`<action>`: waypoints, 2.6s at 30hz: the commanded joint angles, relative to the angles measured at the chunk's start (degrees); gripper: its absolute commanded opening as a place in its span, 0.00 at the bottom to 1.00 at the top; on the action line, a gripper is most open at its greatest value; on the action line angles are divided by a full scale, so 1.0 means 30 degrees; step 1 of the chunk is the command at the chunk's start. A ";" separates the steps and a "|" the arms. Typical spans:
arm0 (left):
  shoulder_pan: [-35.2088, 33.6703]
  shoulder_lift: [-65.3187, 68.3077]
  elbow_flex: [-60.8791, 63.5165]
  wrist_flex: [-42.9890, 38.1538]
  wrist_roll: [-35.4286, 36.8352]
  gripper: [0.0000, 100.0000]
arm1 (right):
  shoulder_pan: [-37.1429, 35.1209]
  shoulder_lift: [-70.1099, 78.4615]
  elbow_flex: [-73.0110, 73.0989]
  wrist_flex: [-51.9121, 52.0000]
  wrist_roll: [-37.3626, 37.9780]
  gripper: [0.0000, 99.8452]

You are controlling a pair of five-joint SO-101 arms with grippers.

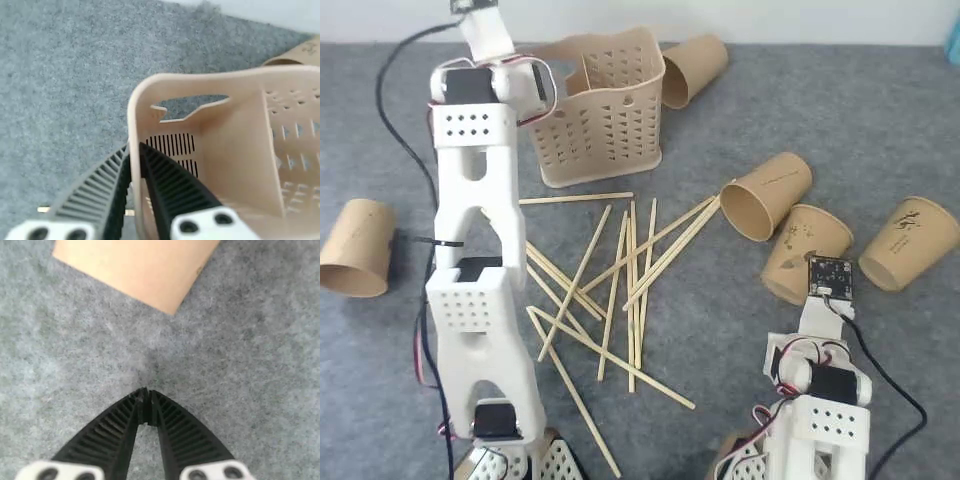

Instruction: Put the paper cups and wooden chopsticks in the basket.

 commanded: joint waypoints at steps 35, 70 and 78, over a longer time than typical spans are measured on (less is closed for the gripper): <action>-0.2960 -0.0440 -0.6139 0.4220 -0.8381 0.19 | 0.0308 -0.0337 -0.0821 -0.0396 0.0264 0.01; -0.6945 -2.0894 1.7656 0.1846 -0.4571 0.29 | 0.0337 -0.0337 -0.0821 -0.0249 0.0264 0.01; -0.8352 -2.7985 3.1751 -0.6300 -0.4366 0.29 | 0.0337 -0.0337 -0.0821 -0.0249 0.0264 0.01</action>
